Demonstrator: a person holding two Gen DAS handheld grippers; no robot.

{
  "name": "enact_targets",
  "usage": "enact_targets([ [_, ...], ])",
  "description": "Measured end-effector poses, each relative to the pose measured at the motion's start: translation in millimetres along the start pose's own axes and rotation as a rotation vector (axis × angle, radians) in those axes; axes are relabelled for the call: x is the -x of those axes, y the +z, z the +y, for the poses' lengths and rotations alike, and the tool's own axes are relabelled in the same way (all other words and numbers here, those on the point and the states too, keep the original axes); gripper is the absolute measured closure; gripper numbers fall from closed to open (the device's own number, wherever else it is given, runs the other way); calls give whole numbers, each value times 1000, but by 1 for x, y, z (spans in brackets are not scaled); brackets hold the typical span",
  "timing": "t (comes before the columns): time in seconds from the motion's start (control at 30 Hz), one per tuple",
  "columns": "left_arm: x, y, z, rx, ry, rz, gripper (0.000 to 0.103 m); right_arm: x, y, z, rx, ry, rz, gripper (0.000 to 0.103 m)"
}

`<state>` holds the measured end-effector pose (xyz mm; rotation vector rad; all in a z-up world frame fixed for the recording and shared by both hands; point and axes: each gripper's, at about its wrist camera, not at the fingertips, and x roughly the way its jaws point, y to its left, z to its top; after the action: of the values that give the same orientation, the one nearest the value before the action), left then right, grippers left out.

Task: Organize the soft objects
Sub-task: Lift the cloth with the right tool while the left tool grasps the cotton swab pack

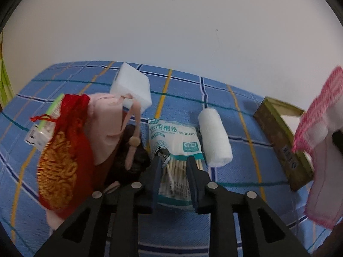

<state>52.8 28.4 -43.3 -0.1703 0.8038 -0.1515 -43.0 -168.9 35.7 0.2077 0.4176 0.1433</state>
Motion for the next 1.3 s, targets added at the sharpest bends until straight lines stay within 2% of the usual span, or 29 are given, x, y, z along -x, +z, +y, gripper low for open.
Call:
enact_targets([
  [0.07,-3,1,-2,-13,-10,12,56,-1,0,1,1,-4,0,83],
  [0.13,-7,-1,-12,-50,-29,26,43,-1,0,2,0,-6,3,83],
  [0.2,-7,-3,-22,-92,-39,40,38,-2,2,3,-5,-8,4,83],
  [0.27,-10,-4,-31,-123,-21,50,37,-1,2,3,-5,-12,0,83],
  [0.37,-20,-1,-30,-110,12,82,37,0,1,5,-6,-13,-6,83],
  [0.5,-25,3,-36,-132,41,86,37,1,-1,5,-6,-13,-12,83],
  [0.63,-18,2,-35,-140,32,72,53,2,-2,5,-15,-19,-13,83],
  [0.7,-15,1,-32,-121,17,56,55,4,-2,4,-22,-21,-22,83],
  [0.87,1,3,-26,-93,21,-29,55,15,-1,-1,-54,-6,-70,83],
  [1.0,26,-1,-27,-61,40,-160,55,27,4,-4,-72,29,-123,83],
  [1.1,38,-1,-38,-70,27,-226,55,36,10,-7,-50,17,-178,83],
  [1.17,48,-3,-47,-90,24,-267,55,41,13,-12,-26,-26,-215,83],
  [1.3,60,-4,-72,-134,12,-325,55,42,19,-34,-130,1,-209,83],
])
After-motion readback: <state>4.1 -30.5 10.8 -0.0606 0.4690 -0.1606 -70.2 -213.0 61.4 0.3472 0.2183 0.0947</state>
